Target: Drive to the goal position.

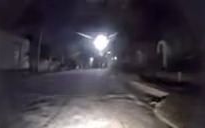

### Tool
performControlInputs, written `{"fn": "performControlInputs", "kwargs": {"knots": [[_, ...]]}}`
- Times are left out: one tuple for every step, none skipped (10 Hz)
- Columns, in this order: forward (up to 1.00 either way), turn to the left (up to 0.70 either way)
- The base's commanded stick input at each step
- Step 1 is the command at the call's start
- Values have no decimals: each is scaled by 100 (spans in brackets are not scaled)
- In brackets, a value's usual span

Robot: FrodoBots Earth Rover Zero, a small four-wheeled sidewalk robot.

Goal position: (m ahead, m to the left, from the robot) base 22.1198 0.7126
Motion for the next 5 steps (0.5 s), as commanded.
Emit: {"fn": "performControlInputs", "kwargs": {"knots": [[70, 0], [70, -27], [70, -34], [70, -35], [70, -35]]}}
